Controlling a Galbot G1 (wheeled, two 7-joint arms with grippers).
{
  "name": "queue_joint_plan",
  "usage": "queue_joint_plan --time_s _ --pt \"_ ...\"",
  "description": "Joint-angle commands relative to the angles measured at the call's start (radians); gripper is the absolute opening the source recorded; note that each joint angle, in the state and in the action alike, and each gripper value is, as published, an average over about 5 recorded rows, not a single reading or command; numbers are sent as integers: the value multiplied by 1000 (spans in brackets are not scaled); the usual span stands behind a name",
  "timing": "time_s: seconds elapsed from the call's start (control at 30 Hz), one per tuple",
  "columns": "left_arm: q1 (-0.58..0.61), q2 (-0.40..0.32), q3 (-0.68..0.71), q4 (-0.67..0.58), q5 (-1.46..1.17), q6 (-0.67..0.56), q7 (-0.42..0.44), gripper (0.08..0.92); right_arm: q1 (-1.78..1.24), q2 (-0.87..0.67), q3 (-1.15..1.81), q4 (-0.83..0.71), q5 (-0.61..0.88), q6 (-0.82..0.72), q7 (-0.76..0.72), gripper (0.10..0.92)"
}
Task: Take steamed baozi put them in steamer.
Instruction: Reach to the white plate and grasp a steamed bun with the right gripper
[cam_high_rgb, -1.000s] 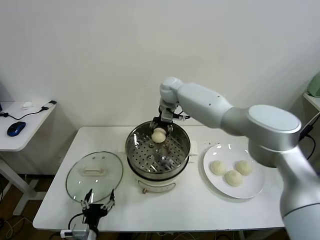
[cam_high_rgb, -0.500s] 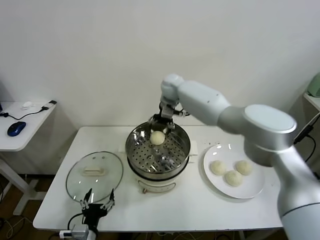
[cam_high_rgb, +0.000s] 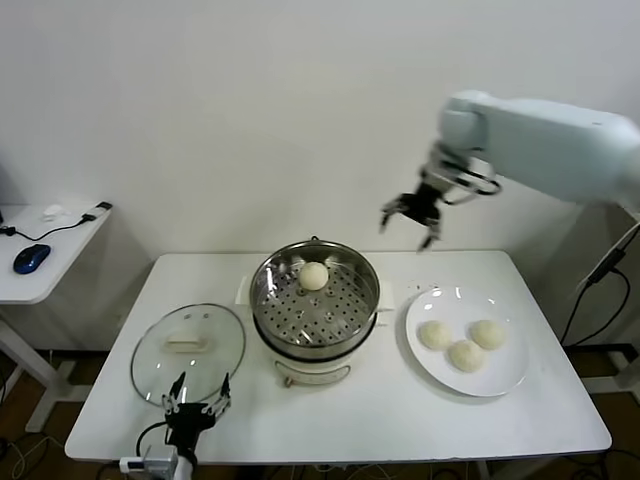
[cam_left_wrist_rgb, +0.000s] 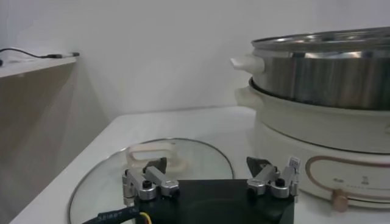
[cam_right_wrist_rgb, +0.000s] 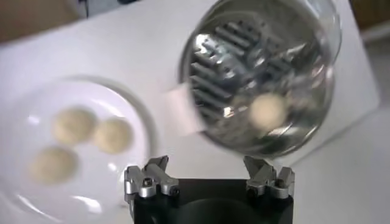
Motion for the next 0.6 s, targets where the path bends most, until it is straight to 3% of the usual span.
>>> queue_joint_plan --time_s 0.03,0.23,0.6 --pt "0 1 0 -2 0 0 0 823 56 -236 -188 225 97 -540 68 823" --pt "0 2 -3 7 -2 -3 0 823 -123 -223 -81 217 116 -641 144 823" --pt "12 3 -9 14 5 -7 0 823 -544 -163 279 1 14 -690 220 823"
